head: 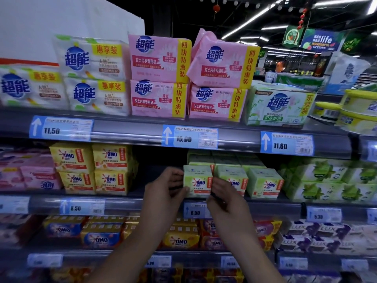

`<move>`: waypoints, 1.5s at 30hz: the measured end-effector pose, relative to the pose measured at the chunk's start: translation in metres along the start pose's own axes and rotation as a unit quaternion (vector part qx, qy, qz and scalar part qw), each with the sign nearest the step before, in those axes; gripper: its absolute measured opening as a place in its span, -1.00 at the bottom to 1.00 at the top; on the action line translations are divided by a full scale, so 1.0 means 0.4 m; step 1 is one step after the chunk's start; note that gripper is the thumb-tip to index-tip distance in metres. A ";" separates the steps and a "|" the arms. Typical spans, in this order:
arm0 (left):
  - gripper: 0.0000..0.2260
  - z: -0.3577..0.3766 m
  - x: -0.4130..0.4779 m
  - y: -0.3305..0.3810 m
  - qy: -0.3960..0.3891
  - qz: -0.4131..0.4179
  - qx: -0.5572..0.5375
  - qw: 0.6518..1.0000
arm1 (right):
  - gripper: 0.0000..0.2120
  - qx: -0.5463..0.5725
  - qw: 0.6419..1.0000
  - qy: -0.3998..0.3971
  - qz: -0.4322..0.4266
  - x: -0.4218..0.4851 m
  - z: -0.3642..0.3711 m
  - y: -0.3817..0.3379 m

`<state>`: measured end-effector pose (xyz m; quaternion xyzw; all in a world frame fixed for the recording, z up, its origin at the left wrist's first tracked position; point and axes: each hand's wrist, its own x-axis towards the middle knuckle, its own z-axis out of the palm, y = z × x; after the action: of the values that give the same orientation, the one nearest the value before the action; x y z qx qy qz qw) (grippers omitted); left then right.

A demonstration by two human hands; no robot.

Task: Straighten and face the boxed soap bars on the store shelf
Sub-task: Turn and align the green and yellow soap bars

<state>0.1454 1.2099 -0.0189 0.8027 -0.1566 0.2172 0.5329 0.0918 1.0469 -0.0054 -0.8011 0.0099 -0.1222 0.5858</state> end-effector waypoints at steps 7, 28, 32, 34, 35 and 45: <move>-0.70 -0.062 -0.010 0.016 -0.026 0.067 0.128 0.989 | -0.68 -0.118 0.971 0.116 -0.171 -0.007 0.026 -0.036; -0.38 -0.480 0.003 -0.103 0.208 0.010 0.282 0.937 | -0.72 -0.026 0.989 -0.072 -0.128 0.154 0.420 -0.185; -0.39 -0.480 0.001 -0.105 0.192 0.014 0.264 0.945 | -0.80 -0.005 0.992 -0.061 -0.109 0.171 0.422 -0.182; -0.40 -0.478 -0.004 -0.107 0.183 0.021 0.266 0.946 | -0.76 0.013 0.992 -0.051 -0.116 0.169 0.411 -0.176; -0.41 -0.477 -0.006 -0.106 0.182 0.027 0.268 0.946 | -0.73 0.024 0.991 -0.046 -0.120 0.165 0.403 -0.172; -0.56 -0.393 -0.047 -0.046 0.059 0.116 0.128 0.983 | -0.54 0.030 0.986 -0.061 -0.154 0.046 0.267 -0.130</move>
<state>0.1094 1.3624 0.0100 0.8265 -0.1877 0.3426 0.4053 0.1250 1.1600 0.0165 -0.7811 -0.1537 -0.1620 0.5832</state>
